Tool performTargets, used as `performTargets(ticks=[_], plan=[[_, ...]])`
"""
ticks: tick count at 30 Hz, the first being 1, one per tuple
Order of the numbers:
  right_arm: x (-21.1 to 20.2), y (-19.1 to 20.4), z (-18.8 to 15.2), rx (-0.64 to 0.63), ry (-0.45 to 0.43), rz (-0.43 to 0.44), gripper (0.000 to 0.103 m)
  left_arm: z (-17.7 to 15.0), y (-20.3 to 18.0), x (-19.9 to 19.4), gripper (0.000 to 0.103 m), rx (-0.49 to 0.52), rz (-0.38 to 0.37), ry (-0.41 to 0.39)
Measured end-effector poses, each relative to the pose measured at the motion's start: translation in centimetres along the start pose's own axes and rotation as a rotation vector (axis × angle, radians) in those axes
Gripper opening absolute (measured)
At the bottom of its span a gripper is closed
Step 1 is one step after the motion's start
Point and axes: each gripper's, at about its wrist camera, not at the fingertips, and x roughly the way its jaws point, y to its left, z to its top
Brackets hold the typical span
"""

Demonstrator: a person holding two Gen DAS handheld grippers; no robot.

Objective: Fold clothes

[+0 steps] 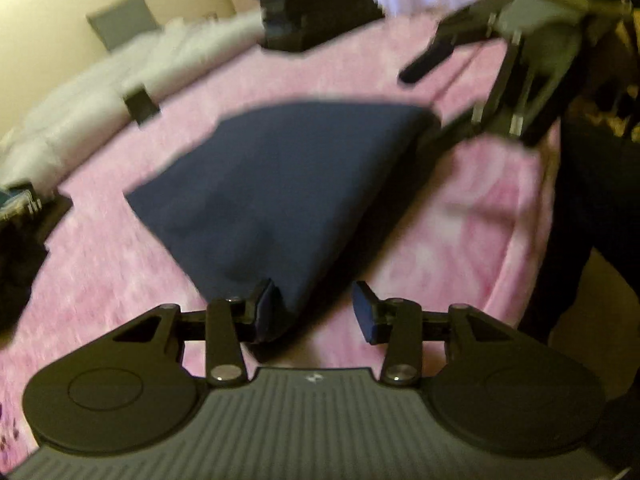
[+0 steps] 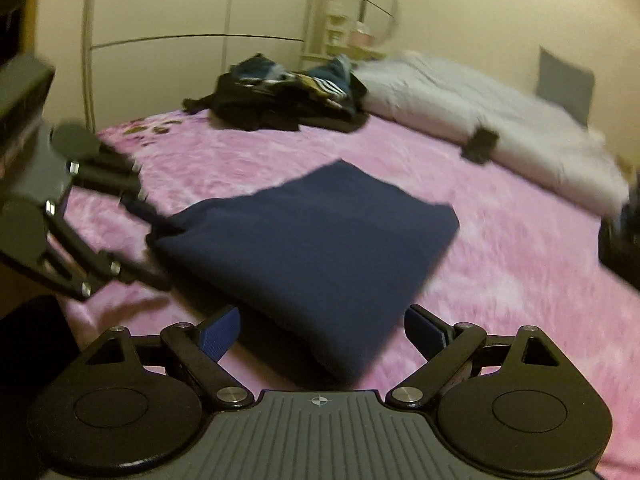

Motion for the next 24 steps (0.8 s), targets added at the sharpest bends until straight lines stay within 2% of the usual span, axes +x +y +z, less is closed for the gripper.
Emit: performTargets(ticks=[3,8,12,17,20,24], plan=[[0.3,-1.3,0.1,0.1,-0.009,0.042,0.092,0.0,0.0,0.0,0.038,-0.017,0.001,0.002],[-1.2,-3.9,-0.2,0.342,-0.04,0.118,0.092,0.5,-0.3,0.0,0.038,-0.011,0.014,0.021],[-1.4,-5.9,-0.8,0.539,-0.03,0.165,0.092,0.9,-0.2,-1.1,0.038,-0.011,0.022,0.017],[-0.8,-6.6,-1.1,0.624,-0.007,0.168,0.092,1.1,0.2,-2.4,0.038,-0.072,0.042,-0.042],[-0.1,-6.6,-1.3,0.653,0.0,0.184,0.092,0.6,0.0,-1.4,0.038,-0.093,0.019,-0.005],[0.7,-6.6,-1.7,0.674,0.009,0.212,0.092,0.5,-0.8,-1.0,0.04,-0.078,0.025,0.011]])
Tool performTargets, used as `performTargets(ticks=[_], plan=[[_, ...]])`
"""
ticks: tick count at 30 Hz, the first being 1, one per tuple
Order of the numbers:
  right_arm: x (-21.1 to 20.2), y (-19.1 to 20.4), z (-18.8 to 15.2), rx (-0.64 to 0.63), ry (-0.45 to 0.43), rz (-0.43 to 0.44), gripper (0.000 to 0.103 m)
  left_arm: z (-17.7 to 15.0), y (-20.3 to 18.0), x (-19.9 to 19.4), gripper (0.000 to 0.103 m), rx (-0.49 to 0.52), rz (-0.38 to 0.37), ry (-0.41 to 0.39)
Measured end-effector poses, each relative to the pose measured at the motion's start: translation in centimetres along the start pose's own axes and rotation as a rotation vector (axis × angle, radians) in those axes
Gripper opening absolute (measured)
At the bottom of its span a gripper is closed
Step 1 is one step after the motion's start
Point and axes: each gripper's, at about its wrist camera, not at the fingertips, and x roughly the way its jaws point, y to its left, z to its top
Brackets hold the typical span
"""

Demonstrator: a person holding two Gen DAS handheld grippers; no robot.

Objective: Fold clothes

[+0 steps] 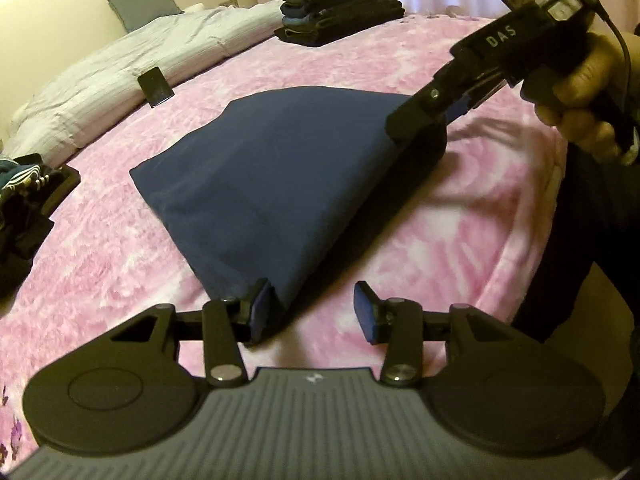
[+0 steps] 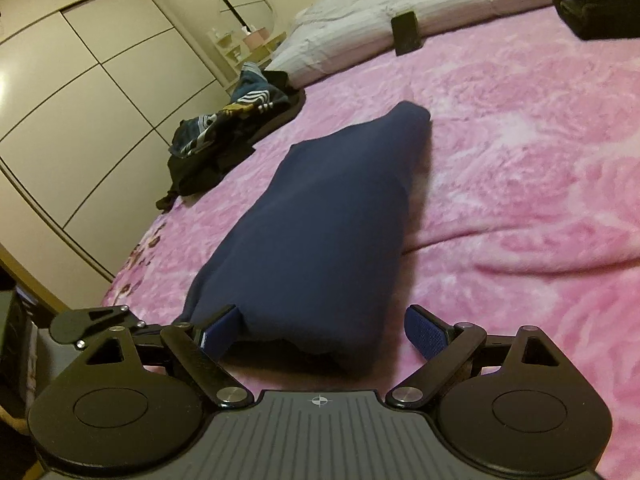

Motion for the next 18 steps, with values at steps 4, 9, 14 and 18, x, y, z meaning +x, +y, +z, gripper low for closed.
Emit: performTargets(ticks=[4,9,14,18], plan=[[0.2,-0.5,-0.1,0.022,0.004,0.012,0.092,0.3,0.0,-0.1,0.04,0.005,0.004,0.008],[-0.6,-0.9,0.6,0.045,-0.025,0.012,0.092,0.7,0.1,-0.9,0.04,0.015,0.004,-0.001],[-0.6,-2.4,2.1,0.125,-0.038,0.005,0.092,1.2,0.6,-1.9,0.04,0.014,-0.011,-0.018],[-0.1,-2.6,3.0,0.136,-0.032,0.002,0.092,1.8,1.0,-2.6,0.04,-0.008,-0.022,-0.048]])
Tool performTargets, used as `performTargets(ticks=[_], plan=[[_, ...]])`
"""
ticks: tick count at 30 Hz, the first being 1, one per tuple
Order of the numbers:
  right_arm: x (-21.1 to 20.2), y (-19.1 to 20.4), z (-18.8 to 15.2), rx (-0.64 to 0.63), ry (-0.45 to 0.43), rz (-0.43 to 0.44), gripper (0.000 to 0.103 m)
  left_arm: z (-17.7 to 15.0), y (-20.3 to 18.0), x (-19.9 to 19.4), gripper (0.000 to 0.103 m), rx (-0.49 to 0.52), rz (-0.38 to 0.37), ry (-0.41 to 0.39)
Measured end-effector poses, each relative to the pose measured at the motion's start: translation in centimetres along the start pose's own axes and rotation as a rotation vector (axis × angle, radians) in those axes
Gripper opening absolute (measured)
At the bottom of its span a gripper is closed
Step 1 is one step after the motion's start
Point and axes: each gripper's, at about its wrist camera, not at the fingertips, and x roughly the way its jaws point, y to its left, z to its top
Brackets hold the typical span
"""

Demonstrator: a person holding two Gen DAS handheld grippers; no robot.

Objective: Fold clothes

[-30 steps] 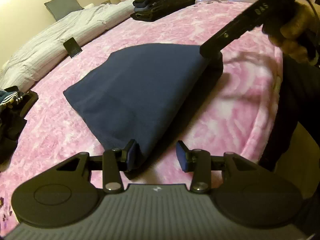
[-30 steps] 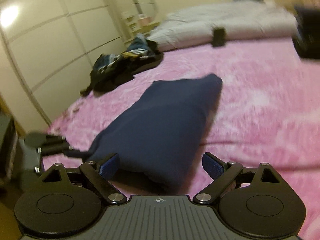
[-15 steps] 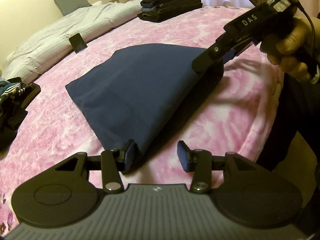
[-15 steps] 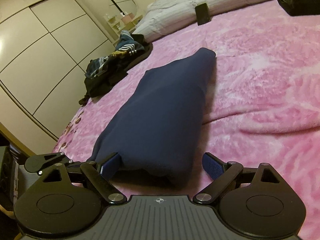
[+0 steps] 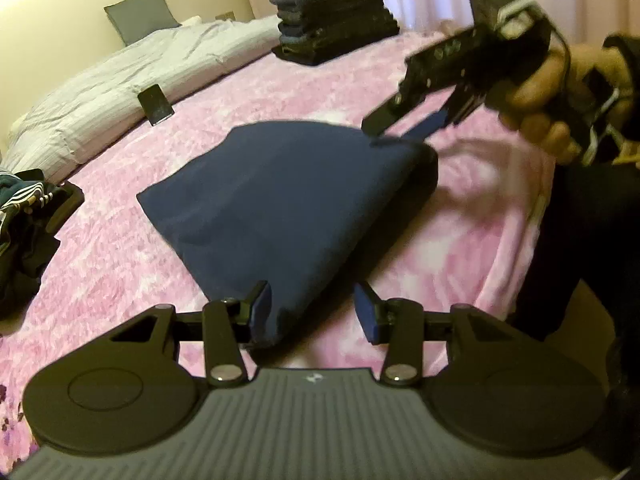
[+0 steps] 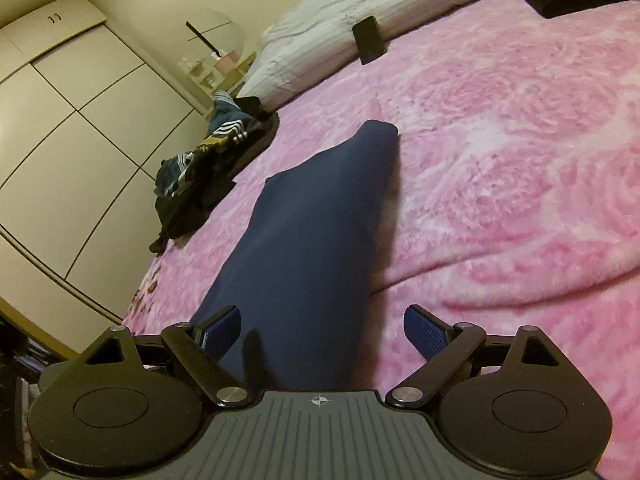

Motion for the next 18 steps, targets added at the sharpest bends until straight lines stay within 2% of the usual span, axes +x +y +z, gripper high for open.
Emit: performTargets(ticks=[5,6,7,9,13,16,17,18], plan=[[1.6,0.1,-0.3,0.007,0.048,0.021,0.09,0.4,-0.1,0.9,0.04,-0.022,-0.023,0.004],[1.9,0.0,-0.4,0.021,0.059,0.031,0.086,0.3,-0.2,1.3,0.04,-0.023,-0.034,0.017],[2.3,-0.2,-0.5,0.036,0.071,0.043,0.076,0.1,-0.3,1.9,0.041,-0.02,-0.043,0.034],[2.8,-0.6,-0.7,0.085,0.085,0.061,0.075,-0.5,-0.8,2.8,0.041,0.013,-0.032,0.065],[3.1,-0.9,-0.6,0.094,0.093,0.065,0.069,-0.6,-1.1,2.9,0.041,0.051,-0.018,0.078],[3.2,-1.1,-0.4,0.105,0.099,0.067,0.061,-0.4,-1.1,2.6,0.042,0.069,-0.007,0.083],[3.2,-1.2,-0.4,0.105,0.101,0.065,0.054,-0.3,-1.2,2.5,0.042,0.072,-0.004,0.081],[3.1,-1.1,-0.4,0.098,0.103,0.059,0.051,-0.1,-1.3,2.2,0.042,0.075,0.001,0.075]])
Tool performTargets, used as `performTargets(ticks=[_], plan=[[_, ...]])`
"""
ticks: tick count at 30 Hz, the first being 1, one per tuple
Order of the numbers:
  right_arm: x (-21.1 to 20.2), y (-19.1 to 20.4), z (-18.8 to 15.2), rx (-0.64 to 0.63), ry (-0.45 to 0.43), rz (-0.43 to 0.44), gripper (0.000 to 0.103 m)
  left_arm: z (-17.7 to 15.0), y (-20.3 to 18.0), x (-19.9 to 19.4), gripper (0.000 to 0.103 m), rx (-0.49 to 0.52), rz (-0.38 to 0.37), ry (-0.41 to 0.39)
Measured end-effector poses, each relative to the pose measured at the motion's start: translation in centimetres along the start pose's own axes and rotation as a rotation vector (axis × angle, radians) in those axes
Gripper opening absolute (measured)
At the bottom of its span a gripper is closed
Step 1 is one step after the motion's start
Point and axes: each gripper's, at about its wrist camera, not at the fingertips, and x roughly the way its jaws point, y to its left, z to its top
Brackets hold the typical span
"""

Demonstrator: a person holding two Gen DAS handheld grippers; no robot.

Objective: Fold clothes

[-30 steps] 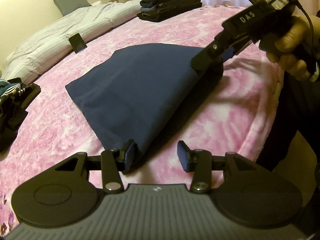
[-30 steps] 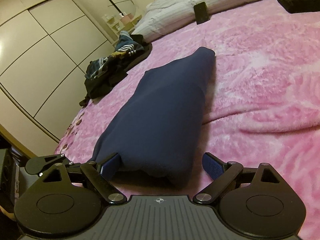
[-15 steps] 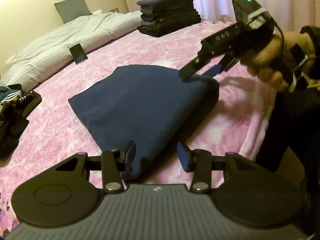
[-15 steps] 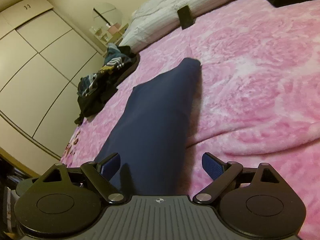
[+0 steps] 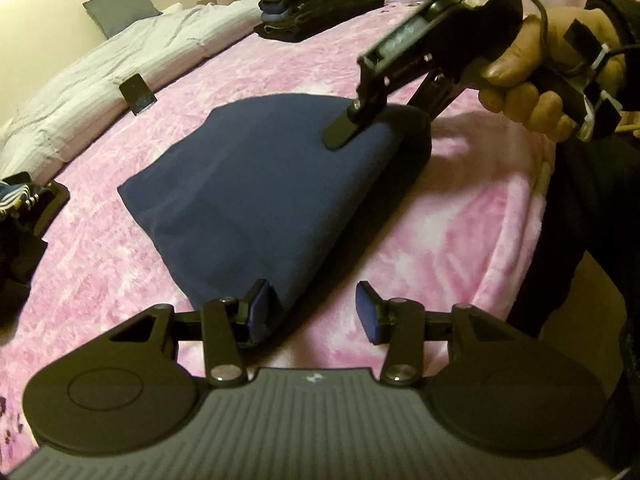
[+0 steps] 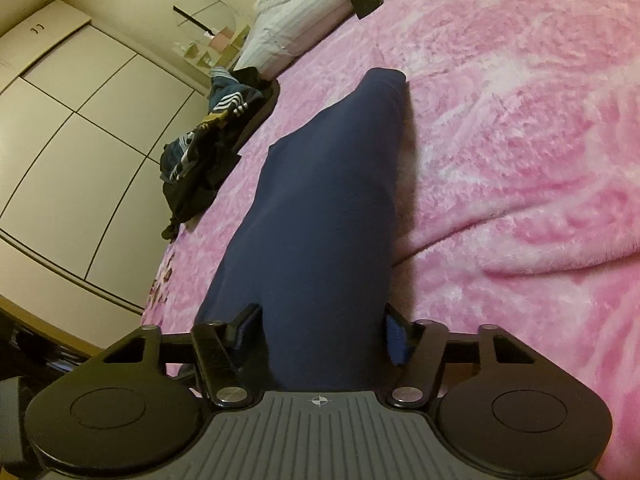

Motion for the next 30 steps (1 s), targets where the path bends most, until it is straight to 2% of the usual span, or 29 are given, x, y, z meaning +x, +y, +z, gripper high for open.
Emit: performTargets(ticks=[2,4,10,15,21,26,30], plan=[[-0.1,0.4,-0.1,-0.029,-0.005,-0.014,0.042,0.5,-0.2,-0.6,0.042,0.0,0.007,-0.018],[-0.4,1.1,-0.1,-0.057,-0.017,-0.02,0.037,1.1,-0.2,-1.2,0.042,-0.005,0.011,-0.041],[-1.9,0.6,0.9,-0.01,-0.037,0.03,0.033,2.8,-0.4,-1.9,0.042,-0.009,0.005,-0.084],[-4.1,-1.1,1.7,0.011,-0.06,0.008,0.033,3.5,-0.4,-1.6,0.042,-0.02,-0.018,-0.096],[-4.5,-3.2,2.0,0.044,-0.024,0.021,0.034,3.0,-0.6,0.3,0.042,-0.034,-0.065,-0.061],[-4.2,-3.3,2.1,0.032,-0.015,0.017,0.04,2.0,-1.4,1.8,0.042,-0.023,-0.086,-0.018],[-4.5,-3.6,2.0,0.041,-0.012,0.026,0.045,1.9,-1.4,1.4,0.042,-0.014,-0.084,-0.017]])
